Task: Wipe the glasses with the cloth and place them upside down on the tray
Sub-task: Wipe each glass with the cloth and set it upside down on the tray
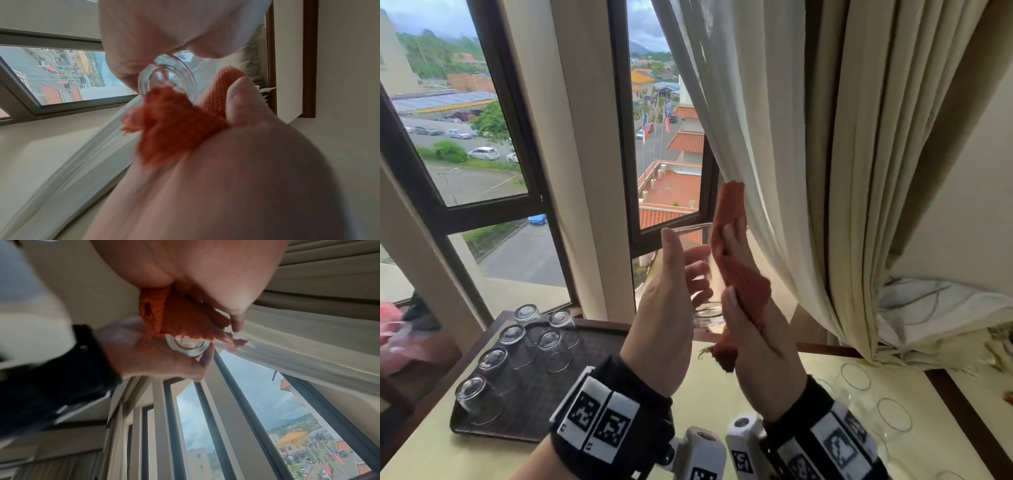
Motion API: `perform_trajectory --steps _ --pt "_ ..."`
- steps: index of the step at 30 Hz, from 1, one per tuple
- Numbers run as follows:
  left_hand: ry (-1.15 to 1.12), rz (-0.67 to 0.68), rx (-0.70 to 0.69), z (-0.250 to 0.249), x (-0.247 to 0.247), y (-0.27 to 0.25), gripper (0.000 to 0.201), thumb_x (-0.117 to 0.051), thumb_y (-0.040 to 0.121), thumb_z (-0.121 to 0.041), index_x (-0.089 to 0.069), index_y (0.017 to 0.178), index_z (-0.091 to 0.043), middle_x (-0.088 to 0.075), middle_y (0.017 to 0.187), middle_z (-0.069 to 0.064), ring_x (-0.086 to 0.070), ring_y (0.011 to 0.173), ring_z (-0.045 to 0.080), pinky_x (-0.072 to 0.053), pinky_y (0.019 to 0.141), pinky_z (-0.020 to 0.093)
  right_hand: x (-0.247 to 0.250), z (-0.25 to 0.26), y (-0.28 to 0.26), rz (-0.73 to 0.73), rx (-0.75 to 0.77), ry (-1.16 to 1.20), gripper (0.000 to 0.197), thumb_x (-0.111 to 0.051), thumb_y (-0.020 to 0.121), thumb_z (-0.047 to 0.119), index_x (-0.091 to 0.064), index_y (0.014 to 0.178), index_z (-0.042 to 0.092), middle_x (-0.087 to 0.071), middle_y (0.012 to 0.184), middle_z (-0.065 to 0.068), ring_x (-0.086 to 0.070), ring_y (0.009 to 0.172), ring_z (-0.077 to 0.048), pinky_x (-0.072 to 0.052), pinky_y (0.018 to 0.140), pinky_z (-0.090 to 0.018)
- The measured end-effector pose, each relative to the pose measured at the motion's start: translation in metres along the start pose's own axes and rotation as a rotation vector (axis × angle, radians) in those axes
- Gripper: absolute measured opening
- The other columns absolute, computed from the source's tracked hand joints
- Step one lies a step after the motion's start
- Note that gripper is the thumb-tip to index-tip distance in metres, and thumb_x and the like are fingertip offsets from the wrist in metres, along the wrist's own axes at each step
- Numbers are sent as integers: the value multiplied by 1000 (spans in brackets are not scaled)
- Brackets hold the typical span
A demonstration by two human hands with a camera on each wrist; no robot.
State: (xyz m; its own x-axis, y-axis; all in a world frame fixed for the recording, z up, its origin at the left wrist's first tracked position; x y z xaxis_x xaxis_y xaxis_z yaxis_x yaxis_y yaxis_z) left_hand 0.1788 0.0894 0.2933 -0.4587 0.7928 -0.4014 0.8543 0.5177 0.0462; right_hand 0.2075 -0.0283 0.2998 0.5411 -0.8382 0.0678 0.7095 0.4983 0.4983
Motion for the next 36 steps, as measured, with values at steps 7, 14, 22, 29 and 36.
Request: perform_trajectory --steps 7,14,22,29,36 --pt "51 37 36 -6 15 9 81 -30 98 -77 -77 119 -14 -80 111 10 -76 109 29 -56 101 48 -16 -18 -46 109 164 -262 60 -45 107 29 -29 165 31 -14 176 5 -30 157 -36 -34 115 -74" --pt "11 60 43 2 6 4 82 -35 102 -75 -75 116 -5 -74 99 23 -71 88 34 -60 85 48 -2 -11 -4 -55 -148 145 38 -49 102 47 -65 136 43 -76 101 -11 -70 76 -24 -50 57 -30" --pt "-140 -15 94 -6 11 2 76 -23 111 -61 -70 135 -6 -74 131 20 -65 132 39 -60 84 30 -25 -1 -39 173 224 -280 54 -43 111 30 -34 164 28 -14 176 6 -31 151 -54 -32 112 -80" --pt "-27 28 138 8 13 10 87 -38 90 -78 -73 119 -5 -72 85 8 -71 74 19 -61 67 34 -7 -23 -27 -49 -86 47 51 -49 104 48 -43 154 51 -60 150 -3 -65 121 -42 -59 89 -60" --pt "-95 35 178 0 6 1 91 -42 89 -85 -77 123 -7 -74 128 23 -71 117 40 -51 112 58 -16 12 -17 68 93 -105 56 -48 108 24 -36 162 26 -31 171 12 -43 149 -30 -36 122 -52"
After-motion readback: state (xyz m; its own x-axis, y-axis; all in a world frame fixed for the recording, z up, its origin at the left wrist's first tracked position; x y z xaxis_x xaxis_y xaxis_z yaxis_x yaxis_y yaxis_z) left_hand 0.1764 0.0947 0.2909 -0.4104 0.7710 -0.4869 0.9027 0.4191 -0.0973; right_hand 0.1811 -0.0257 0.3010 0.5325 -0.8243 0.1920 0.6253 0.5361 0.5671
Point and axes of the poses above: each hand's wrist, its own y-axis towards the middle knuckle, its own x-axis out of the back of the hand, z = x × y, the point moved 7 cm from there along y, towards the middle knuckle
